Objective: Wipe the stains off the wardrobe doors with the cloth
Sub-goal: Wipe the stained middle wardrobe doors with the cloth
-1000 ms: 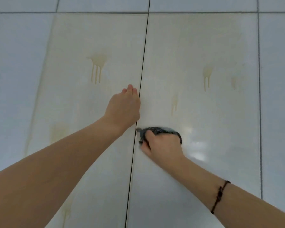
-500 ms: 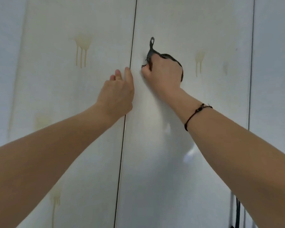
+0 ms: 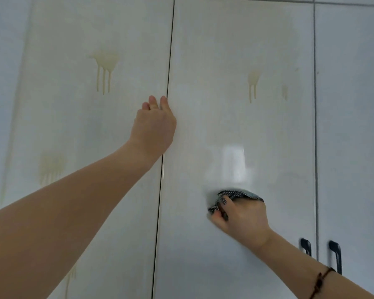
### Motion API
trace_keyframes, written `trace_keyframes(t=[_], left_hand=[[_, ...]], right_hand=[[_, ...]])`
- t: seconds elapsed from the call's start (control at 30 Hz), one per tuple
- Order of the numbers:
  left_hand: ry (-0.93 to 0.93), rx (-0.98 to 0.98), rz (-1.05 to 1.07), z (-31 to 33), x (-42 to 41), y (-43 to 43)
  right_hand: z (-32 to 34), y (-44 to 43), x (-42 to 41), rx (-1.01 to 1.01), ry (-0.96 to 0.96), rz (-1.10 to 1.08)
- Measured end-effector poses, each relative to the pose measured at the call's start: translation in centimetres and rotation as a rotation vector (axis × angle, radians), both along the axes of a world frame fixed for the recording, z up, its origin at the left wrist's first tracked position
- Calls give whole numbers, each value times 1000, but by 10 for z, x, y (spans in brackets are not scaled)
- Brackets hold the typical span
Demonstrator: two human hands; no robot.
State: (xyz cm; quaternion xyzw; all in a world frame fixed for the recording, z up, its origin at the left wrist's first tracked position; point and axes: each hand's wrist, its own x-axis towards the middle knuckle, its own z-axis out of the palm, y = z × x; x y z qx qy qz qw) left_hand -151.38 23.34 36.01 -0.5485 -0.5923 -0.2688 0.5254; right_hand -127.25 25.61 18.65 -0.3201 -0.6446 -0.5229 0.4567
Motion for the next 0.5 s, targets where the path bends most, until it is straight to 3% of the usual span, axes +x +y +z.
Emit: trace_keyframes(t=[0.17,0.27,0.4,0.5], left_hand=[[63,67,36,1,-4,15],[47,100,44,1,-1,16],[-15,76,48,-4,10,15],[-11,74,53,-7,10,14]], right_hand=[[58,2,-2,49,-56,21],[123,-7,-19,46,40,-37],[220,-9,-32,-23,306,-70],[262,-8,-35,-22,376,-81]])
